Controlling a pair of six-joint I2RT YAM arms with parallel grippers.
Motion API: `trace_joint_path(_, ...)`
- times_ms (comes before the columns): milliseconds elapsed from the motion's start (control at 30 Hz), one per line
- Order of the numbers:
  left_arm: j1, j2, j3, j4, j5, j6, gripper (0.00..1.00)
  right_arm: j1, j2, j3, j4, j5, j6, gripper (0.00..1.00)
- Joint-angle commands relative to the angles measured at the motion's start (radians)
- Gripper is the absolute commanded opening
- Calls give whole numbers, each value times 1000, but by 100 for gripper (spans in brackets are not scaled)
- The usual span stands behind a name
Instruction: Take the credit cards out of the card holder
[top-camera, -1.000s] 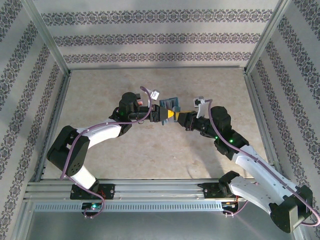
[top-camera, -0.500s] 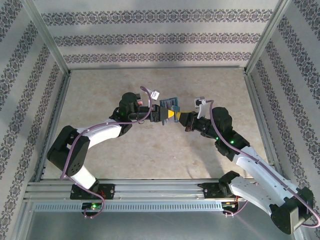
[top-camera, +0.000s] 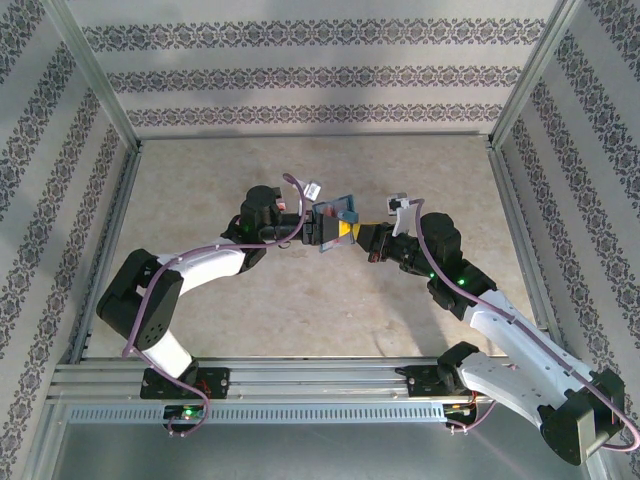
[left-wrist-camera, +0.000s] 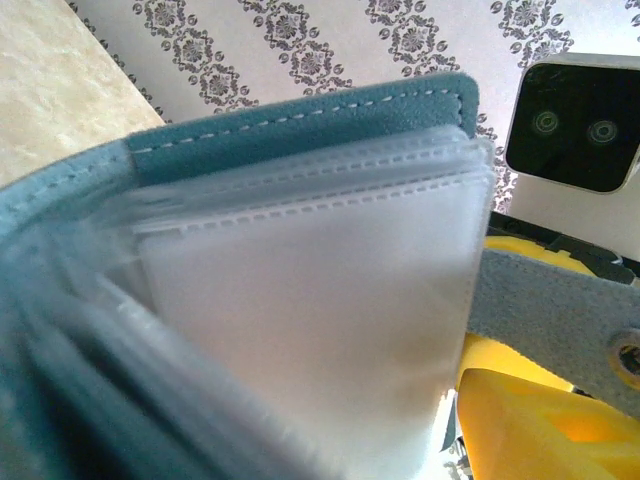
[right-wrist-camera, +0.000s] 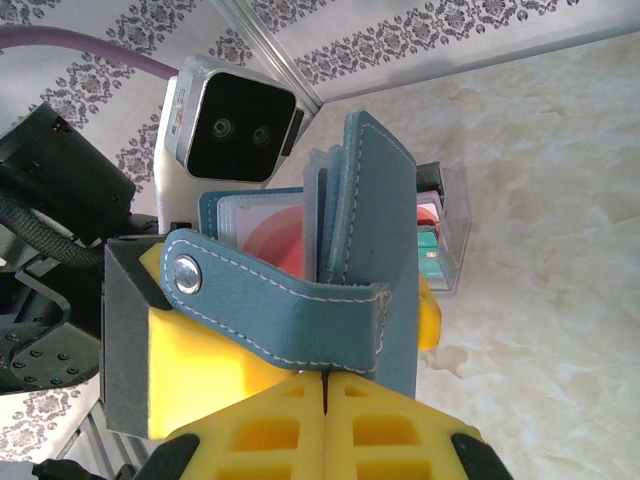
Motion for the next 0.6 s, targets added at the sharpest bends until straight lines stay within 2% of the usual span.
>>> trace_joint_path(0, -24, 9, 45, 77, 46, -5, 74, -2, -14, 3, 13, 7, 4, 0)
trace_joint_path(100, -25, 10, 52, 84, 48, -8, 75, -2, -15, 0, 14, 7, 6, 0)
trace_joint_path(300, -27, -1, 45, 47, 37, 21, 69, -2, -17, -3, 17, 10, 9, 0)
trace_joint_path(433, -27, -14, 46, -2, 26, 53, 54, -2, -22, -4, 16, 15, 6, 0)
trace_joint_path(500, -27, -22, 46, -23, 23, 69, 54, -1, -25, -4, 14, 17, 5, 0)
trace_joint_path(567, -27, -30, 47, -44, 21, 84, 59, -3, -29, -4, 10, 22, 4, 0)
